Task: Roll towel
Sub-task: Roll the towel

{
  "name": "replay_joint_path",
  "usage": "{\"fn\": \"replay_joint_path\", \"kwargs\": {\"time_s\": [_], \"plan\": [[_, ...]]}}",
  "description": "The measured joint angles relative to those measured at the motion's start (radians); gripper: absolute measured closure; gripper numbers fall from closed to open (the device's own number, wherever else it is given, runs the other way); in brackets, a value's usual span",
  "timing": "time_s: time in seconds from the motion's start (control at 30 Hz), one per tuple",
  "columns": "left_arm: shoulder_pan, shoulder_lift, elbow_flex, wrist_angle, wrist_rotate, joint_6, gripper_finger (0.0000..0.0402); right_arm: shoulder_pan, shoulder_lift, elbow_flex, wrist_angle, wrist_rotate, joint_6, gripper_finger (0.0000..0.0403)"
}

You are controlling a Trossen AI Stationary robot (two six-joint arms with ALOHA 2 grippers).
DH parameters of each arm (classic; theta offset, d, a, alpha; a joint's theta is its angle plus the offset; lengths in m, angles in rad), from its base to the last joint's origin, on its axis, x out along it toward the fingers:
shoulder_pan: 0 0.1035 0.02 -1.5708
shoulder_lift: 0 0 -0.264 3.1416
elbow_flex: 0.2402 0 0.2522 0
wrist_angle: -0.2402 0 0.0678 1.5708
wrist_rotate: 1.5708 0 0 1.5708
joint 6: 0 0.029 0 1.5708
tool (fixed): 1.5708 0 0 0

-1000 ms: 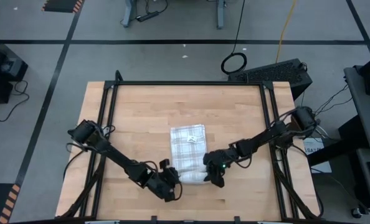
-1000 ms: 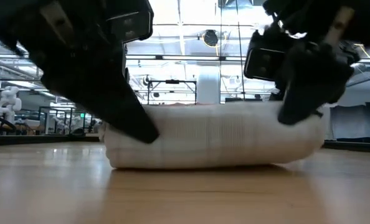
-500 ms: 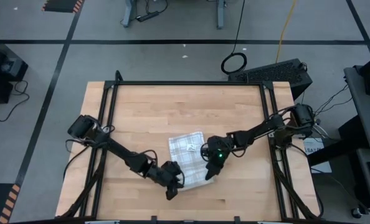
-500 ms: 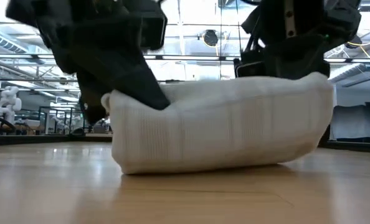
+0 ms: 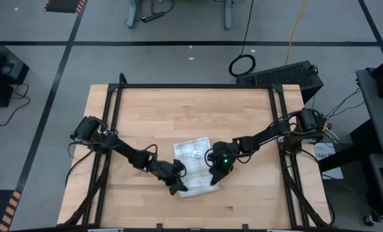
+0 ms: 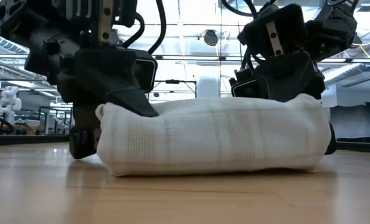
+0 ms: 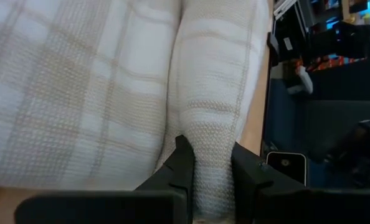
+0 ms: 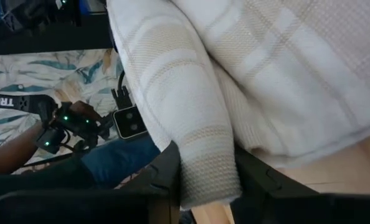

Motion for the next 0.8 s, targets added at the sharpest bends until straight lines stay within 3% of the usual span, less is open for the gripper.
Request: {"fn": "replay_joint_path", "kwargs": {"time_s": [0.2, 0.5, 0.63, 0.8], "plan": [[0.011, 0.013, 0.0, 0.02, 0.014, -0.031, 0.0344, -0.006, -0.007, 0.001, -0.006, -0.008, -0.024, 0.0295], [0.024, 0.013, -0.001, 0.013, 0.041, -0.058, 0.0344, -0.024, -0.125, 0.0, -0.186, 0.01, -0.257, 0.0194], [0.025, 0.014, -0.001, 0.012, 0.041, -0.063, 0.0344, -0.02, -0.219, 0.0, -0.259, 0.16, -0.415, 0.017], [0.026, 0.014, -0.001, -0.014, 0.034, -0.094, 0.0344, 0.062, -0.318, 0.001, -0.205, 0.414, -0.578, 0.0165]]}}
